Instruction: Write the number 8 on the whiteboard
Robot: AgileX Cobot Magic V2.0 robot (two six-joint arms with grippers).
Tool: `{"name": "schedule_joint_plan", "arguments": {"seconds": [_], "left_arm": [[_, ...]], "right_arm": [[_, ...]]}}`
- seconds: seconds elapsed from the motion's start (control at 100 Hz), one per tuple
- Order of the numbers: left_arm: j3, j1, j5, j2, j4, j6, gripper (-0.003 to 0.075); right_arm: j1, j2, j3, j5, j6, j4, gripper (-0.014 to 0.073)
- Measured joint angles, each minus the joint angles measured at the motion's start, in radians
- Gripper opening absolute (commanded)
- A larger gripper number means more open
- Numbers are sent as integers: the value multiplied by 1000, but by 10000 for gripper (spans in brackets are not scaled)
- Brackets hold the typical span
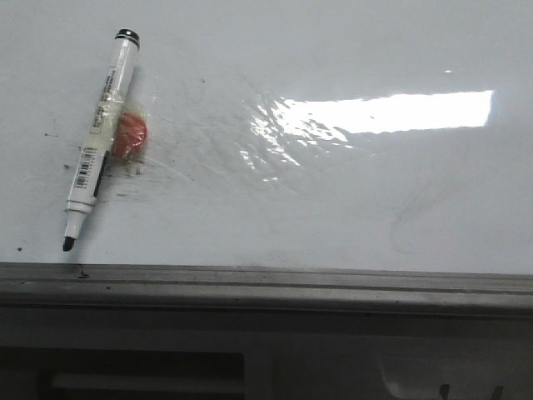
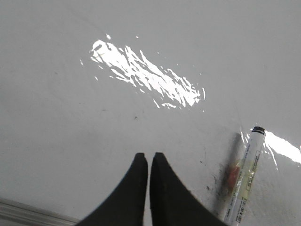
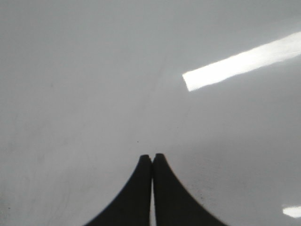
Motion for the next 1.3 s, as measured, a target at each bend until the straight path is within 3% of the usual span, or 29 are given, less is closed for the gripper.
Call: {"name": "schedule_joint_plan", "arguments": {"seconds": [0.51,0.89,0.98,1.13,1.3], "left_arm": [[-31,0,23,0,69,1,-20],[-222,0,204,112,263,71,-15],[-263,0,237,179,274,133,45],[-341,0,319,314,281,190,241],[-399,-44,352,433,277,204,272]], "right_arm": [[0,0,0,2,0,0,-63],[0,0,-24,29,0,0,-62],[0,0,-51,43,-3,-7,-55],[0,0,-101,108,-9,-64,83],[0,0,-121,136,-10,-84,253]]}}
